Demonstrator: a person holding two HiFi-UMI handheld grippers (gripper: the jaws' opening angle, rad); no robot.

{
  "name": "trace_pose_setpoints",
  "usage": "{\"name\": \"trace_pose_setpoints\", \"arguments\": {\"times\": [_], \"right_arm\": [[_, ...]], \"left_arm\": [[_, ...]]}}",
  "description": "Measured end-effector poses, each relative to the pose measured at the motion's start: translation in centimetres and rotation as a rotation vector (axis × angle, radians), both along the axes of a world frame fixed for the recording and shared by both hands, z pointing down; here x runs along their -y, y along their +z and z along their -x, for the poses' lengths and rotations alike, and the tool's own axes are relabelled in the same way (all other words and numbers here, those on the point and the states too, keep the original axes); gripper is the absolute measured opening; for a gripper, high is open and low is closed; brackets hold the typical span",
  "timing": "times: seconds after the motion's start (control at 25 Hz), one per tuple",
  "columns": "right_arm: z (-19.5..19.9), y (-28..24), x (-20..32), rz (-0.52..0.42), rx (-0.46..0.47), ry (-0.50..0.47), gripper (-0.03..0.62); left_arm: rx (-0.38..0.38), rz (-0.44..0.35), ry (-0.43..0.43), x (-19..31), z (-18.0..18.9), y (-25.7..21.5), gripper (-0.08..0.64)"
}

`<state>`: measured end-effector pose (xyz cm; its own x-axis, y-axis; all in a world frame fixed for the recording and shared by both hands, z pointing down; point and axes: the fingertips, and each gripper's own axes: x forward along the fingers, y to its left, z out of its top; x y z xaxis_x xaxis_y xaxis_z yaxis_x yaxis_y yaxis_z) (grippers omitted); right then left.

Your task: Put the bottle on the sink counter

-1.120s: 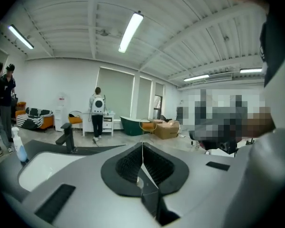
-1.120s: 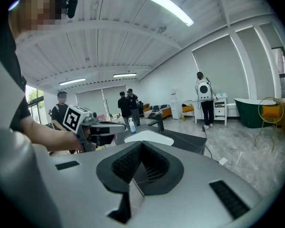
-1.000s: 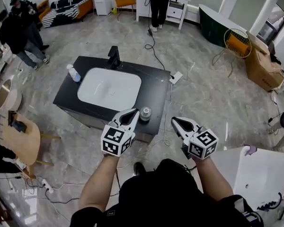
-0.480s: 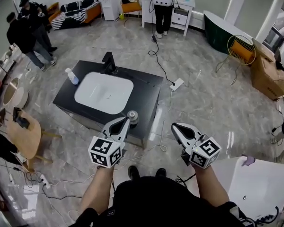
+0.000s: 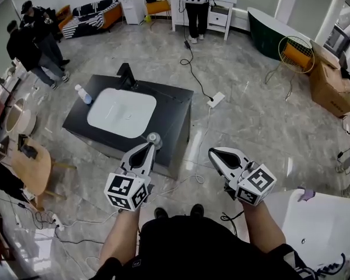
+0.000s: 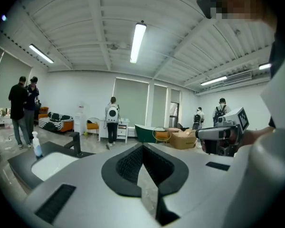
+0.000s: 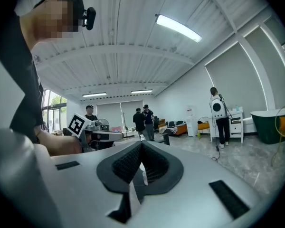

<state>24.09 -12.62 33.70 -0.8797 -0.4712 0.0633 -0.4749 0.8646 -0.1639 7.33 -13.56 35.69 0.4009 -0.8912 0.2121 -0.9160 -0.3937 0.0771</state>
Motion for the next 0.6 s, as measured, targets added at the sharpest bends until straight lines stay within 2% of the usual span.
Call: {"name": "trace_pose_setpoints", "arguments": {"times": [0.08, 0.16, 0.36, 0.48, 0.56, 0.6], "right_arm": [[0.4, -1.5, 0.4, -0.016, 0.036, -0.009, 0.012], [0.4, -2.1, 1.1, -0.021, 0.032, 0.016, 0.012], [2.6, -4.3, 1.6, -0.078, 0.032, -0.008, 0.012], [4.1, -5.7, 1.8, -0.127, 0.016, -0.019, 0.012], [4.7, -6.0, 1.8, -0.130, 0.020, -0.021, 0.012], [5.0, -5.9, 1.7, -0.123, 0.024, -0.024, 0.012]], "left_arm": [[0.023, -0.029, -0.006, 0.4, 0.7, -1.0, 0.006], [0.041, -0.051, 0.004, 0.7, 1.5, -2.2, 0.006], [0.035, -0.071, 0.055, 1.6, 3.2, -4.8, 0.006], [0.100, -0.075, 0.075, 1.7, 3.7, -5.4, 0.006], [0.116, -0.090, 0.062, 1.4, 4.1, -5.8, 0.006], [0.096, -0.093, 0.042, 1.3, 4.6, -6.0, 0.006]]}}
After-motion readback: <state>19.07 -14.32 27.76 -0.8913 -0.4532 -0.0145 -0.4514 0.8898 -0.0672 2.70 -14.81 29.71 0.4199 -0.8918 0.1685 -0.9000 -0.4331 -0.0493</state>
